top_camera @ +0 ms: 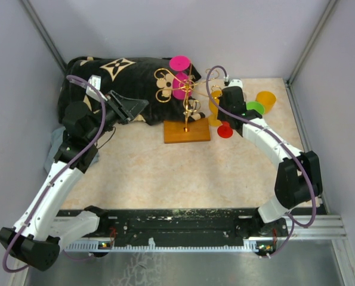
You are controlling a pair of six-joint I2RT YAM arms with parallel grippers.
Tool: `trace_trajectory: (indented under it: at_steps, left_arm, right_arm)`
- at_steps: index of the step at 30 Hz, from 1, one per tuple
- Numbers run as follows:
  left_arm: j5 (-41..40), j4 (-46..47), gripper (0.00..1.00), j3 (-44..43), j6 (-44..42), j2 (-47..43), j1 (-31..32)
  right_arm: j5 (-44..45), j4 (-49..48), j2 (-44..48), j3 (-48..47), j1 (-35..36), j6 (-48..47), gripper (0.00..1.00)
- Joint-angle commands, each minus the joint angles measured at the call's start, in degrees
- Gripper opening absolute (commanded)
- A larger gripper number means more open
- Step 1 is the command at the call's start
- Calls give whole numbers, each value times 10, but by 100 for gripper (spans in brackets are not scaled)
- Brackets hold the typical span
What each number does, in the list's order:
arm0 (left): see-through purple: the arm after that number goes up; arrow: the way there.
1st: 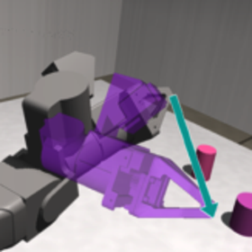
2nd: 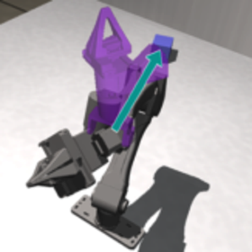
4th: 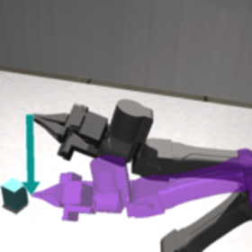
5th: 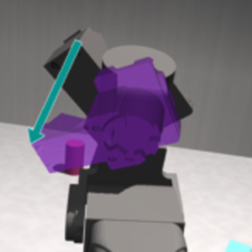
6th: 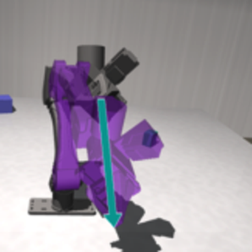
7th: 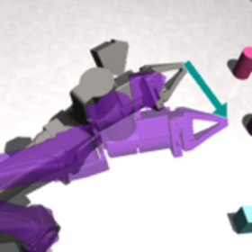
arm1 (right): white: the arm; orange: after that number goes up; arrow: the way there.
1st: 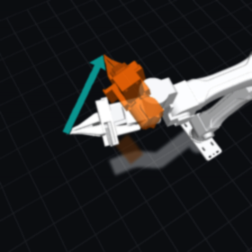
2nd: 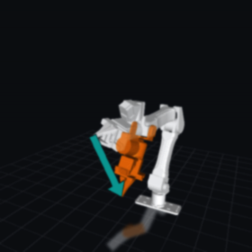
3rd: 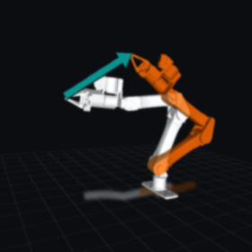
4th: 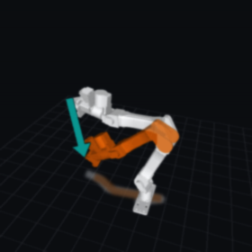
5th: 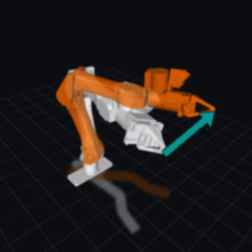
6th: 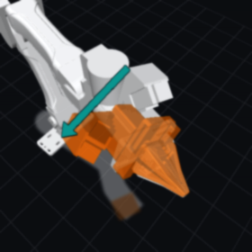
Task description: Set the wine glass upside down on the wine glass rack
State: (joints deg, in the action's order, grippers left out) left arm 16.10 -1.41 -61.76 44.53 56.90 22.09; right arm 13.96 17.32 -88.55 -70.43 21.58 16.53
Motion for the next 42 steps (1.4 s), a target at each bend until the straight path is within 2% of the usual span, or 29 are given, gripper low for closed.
trace_trajectory:
  at_steps: [1, 8, 21, 26, 31, 42]
  left_arm:
    - [5, 14, 43, 5, 2, -1, -2]
    - [7, 13, 43, 7, 5, -2, -1]
    - [6, 12, 43, 13, 5, -9, -2]
    - [7, 12, 43, 13, 6, -10, -1]
    - [7, 12, 43, 15, 8, -11, -1]
    - [7, 9, 43, 16, 15, -22, -1]
  right_arm:
    - [16, -34, -3, 4, -2, 1, 19]
    - [19, -33, -7, 5, -2, 3, 17]
    - [17, -35, -10, 20, -2, 8, 23]
    - [22, -36, 0, 29, -2, 12, 16]
    - [22, -35, 16, 40, -2, 17, 2]
    - [8, -17, 91, 65, 0, 37, 0]
